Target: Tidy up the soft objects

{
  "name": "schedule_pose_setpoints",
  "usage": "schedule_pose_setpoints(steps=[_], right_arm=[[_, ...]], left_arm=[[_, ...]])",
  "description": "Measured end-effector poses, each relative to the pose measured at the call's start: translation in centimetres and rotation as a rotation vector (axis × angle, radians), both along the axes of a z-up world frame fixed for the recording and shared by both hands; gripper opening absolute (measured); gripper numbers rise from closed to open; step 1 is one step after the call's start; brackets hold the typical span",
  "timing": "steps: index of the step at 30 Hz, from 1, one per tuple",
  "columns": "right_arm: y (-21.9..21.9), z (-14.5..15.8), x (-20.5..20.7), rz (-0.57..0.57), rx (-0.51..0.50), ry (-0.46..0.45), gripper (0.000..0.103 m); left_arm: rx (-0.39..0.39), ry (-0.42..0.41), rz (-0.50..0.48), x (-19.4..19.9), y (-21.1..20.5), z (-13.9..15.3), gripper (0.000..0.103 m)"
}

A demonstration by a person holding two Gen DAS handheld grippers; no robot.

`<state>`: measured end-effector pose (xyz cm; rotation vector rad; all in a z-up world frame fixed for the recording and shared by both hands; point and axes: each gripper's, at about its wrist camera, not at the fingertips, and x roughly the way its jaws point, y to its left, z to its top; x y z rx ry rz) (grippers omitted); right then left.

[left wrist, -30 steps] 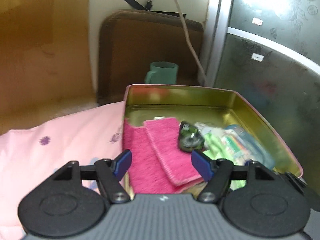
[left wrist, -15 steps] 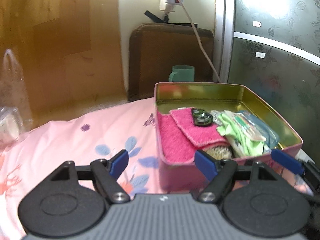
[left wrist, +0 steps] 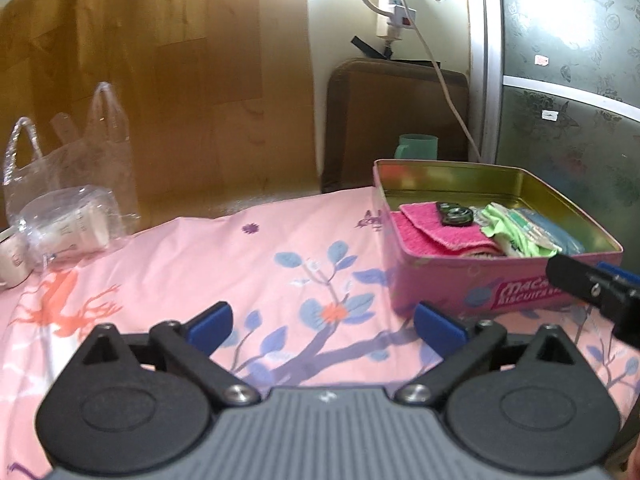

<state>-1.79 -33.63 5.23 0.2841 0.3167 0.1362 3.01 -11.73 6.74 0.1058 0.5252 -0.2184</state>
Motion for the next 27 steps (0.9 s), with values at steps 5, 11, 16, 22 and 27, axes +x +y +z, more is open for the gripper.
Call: schedule_pose_setpoints(steps=[5, 11, 16, 22, 27], right_arm=[[0.8, 0.5, -1.3, -0.004, 0.010, -0.004, 0.093], [1.4, 0.5, -2.4, -0.010, 0.036, 0.013, 0.098], [2.0, 0.5, -2.7, -0.003, 0.036, 0.020, 0.098], [2.1, 0.3, -3.0, -0.001, 0.030, 0.019, 0.099], [1.8, 0.3, -2.9, -0.014, 0.048, 0.011, 0.099]], left_arm=[[-0.001, 0.005, 0.023, -1.7, 1.3, -0.7, 0.103], [0.012, 0.022, 0.027, -3.5, 2.2, -1.7, 0.103], [0.032, 0.017, 0.039, -4.3, 2.4, -2.0, 0.103], [0.023, 0.004, 0.056, -4.6, 2.7, -1.9, 0.103], [0.031, -0.008, 0.065, -4.7, 2.4, -2.0, 0.103]])
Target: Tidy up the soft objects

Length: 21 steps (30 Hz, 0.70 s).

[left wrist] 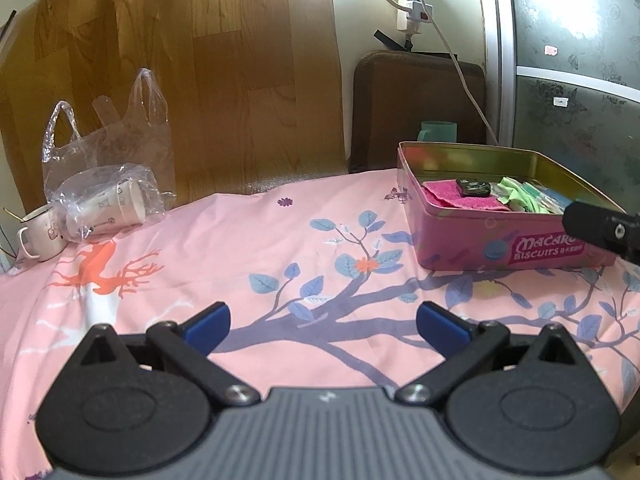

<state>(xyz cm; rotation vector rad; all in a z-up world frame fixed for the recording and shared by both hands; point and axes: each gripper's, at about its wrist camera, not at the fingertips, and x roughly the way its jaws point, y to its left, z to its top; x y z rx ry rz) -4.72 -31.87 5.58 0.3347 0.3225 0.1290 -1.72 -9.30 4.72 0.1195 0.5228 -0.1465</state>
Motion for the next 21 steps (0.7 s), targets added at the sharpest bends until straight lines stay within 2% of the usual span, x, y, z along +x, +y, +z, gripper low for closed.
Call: schedule_pose_setpoints(steps=[6, 14, 21], right_arm=[[0.5, -0.4, -0.2, 0.002, 0.006, -0.005, 0.100], [0.3, -0.5, -0.3, -0.006, 0.010, 0.004, 0.101], [0.4, -0.5, -0.5, -0.022, 0.000, -0.007, 0.103]], left_arm=[[0.048, -0.042, 0.029, -0.8, -0.3, -0.1, 0.103], [0.017, 0.014, 0.016, -0.6, -0.3, -0.2, 0.103], [0.051, -0.009, 0.005, -1.2, -0.9, 0.1, 0.103]])
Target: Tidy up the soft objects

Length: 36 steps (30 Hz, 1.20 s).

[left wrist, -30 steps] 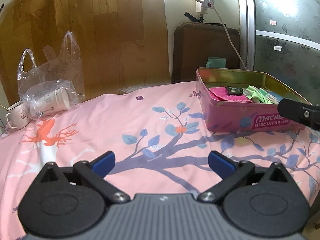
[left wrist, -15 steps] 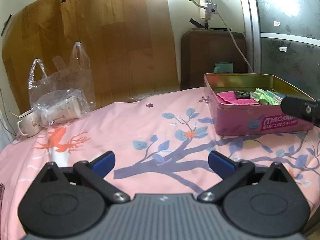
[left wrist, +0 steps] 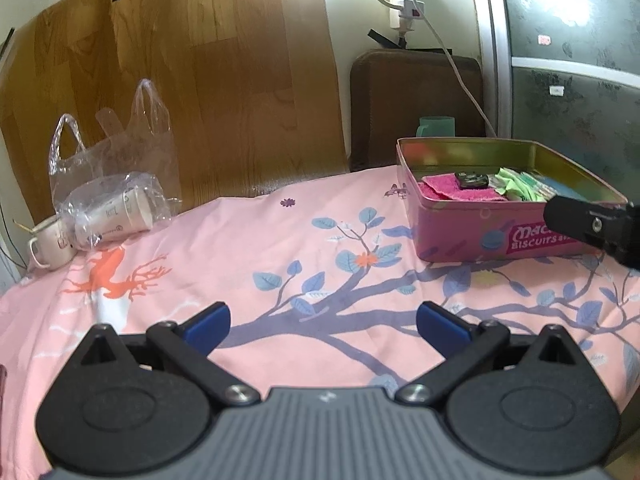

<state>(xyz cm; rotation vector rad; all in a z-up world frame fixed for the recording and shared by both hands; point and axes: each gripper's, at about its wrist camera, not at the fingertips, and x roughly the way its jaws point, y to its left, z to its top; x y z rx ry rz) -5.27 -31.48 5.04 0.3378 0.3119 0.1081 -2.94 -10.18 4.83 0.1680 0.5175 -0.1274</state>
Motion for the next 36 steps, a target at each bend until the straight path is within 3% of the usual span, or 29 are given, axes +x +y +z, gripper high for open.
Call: schedule_pose_setpoints(steps=[36], right_arm=[[-0.7, -0.2, -0.2, -0.030, 0.027, 0.005, 0.103]], left_arm=[[0.079, 0.017, -0.054, -0.8, -2.2, -0.2, 0.103]])
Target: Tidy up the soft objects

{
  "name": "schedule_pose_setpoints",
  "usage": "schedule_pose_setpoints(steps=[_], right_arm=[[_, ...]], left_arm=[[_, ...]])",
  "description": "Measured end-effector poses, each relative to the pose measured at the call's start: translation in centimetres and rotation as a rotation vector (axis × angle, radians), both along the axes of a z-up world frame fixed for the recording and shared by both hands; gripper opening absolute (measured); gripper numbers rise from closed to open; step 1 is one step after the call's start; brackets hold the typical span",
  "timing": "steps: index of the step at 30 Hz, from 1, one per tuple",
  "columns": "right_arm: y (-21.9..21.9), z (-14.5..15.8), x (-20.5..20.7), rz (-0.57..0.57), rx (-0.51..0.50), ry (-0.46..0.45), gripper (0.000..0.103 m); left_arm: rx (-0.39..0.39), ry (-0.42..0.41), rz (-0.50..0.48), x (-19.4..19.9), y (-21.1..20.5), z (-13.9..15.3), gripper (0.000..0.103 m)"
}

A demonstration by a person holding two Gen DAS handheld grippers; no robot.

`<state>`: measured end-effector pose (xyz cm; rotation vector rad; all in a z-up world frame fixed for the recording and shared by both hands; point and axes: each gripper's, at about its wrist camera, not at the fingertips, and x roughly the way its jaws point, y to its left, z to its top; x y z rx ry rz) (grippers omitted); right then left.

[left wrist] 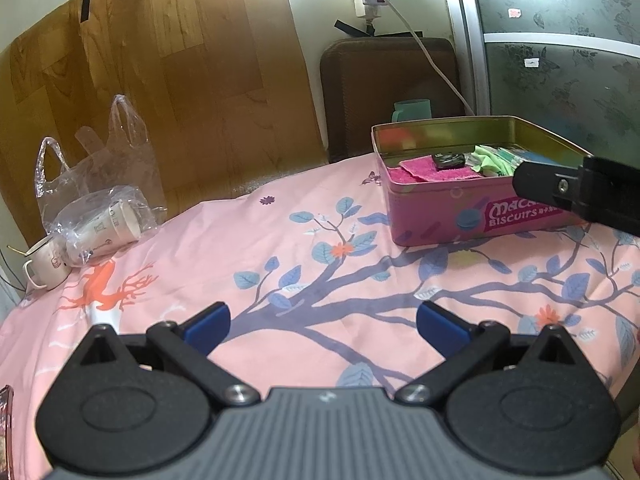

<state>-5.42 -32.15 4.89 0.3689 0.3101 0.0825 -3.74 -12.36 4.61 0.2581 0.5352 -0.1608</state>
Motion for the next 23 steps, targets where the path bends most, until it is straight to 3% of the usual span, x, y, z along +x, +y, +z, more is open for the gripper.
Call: schedule_pose_setpoints(steps=[23], right_arm=[[0.02, -0.22, -0.07, -0.005, 0.000, 0.004, 0.103]], left_arm=[[-0.018, -0.005, -0.027, -0.14, 0.14, 0.01, 0.103]])
